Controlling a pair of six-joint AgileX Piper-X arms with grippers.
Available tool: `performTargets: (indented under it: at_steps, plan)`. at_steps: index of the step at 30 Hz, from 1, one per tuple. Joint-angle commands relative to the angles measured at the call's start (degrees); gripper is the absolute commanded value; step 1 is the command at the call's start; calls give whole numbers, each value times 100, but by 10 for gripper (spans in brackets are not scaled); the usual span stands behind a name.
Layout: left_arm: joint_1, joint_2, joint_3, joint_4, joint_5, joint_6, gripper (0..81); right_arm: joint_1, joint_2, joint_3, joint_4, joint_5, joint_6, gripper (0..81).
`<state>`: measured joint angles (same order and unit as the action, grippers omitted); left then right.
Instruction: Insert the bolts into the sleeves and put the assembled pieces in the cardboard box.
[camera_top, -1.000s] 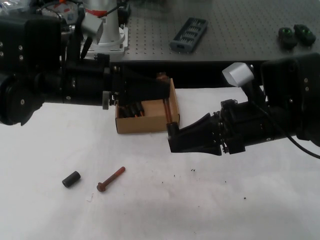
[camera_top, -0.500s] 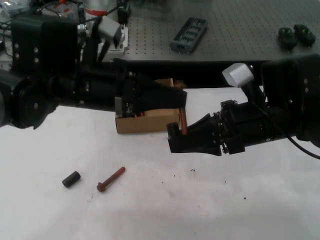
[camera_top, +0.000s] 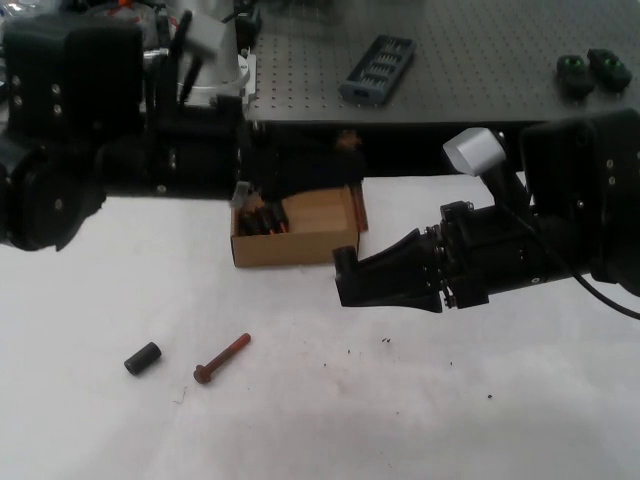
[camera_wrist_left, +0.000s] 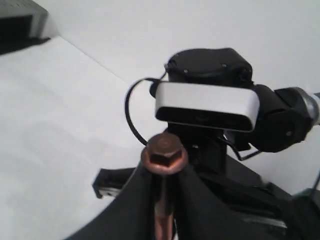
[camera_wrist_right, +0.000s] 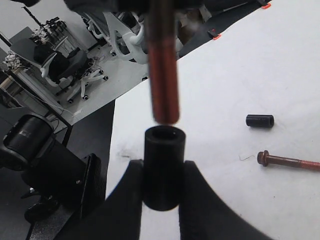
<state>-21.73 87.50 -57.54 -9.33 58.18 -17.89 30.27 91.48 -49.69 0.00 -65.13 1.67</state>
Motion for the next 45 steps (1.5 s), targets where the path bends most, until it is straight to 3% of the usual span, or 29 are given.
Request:
performTargets:
  at_steps: [1, 15, 38, 45]
  plan:
    - [17, -191, -63, -135, -384, 195, 6, -9, 0, -36, -79, -63, 0, 45]
    - [17, -189, -63, 454, -1042, -14, 6, -9, -14, -36, -79, 26, 0, 45]
    - [17, -189, -63, 1031, -488, -13, 6, -9, -14, -36, -190, 204, 17, 45]
    - [17, -189, -63, 1318, -434, 203, 6, -9, -14, -36, -837, 204, 524, 45]
